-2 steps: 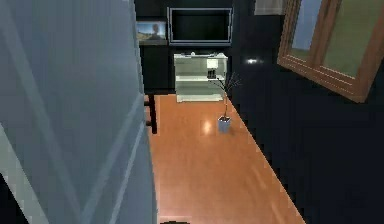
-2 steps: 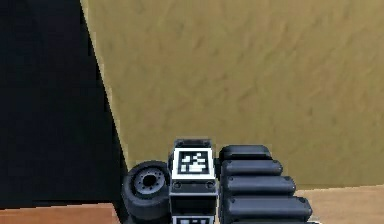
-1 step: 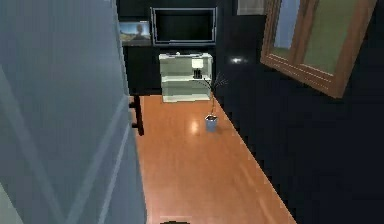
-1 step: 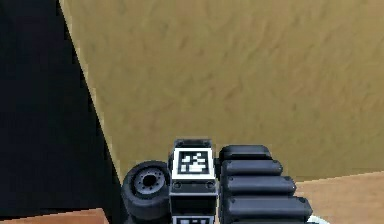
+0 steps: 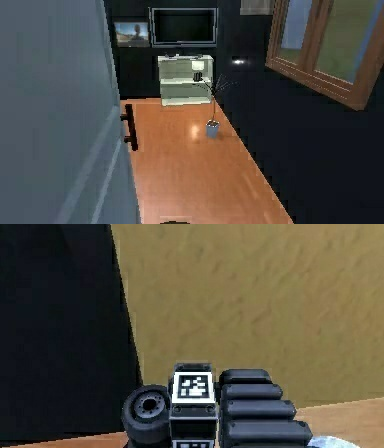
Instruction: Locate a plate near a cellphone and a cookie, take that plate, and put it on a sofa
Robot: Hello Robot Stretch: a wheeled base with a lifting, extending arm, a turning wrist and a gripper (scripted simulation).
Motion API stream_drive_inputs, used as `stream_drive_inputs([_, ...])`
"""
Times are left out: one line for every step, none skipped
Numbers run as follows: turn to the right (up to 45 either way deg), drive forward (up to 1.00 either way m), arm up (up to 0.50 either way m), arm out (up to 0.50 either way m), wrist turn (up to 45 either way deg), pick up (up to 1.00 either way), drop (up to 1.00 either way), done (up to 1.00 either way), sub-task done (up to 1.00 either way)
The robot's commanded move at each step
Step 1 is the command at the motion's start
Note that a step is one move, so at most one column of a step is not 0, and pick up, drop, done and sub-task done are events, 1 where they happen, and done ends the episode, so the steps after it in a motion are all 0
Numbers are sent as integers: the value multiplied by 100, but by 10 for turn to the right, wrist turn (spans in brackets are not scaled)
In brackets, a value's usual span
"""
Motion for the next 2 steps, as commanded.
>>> stream_drive_inputs([90,0,0,0,0,0,0,0,0])
stream_drive_inputs([0,90,0,0,0,0,0,0,0])
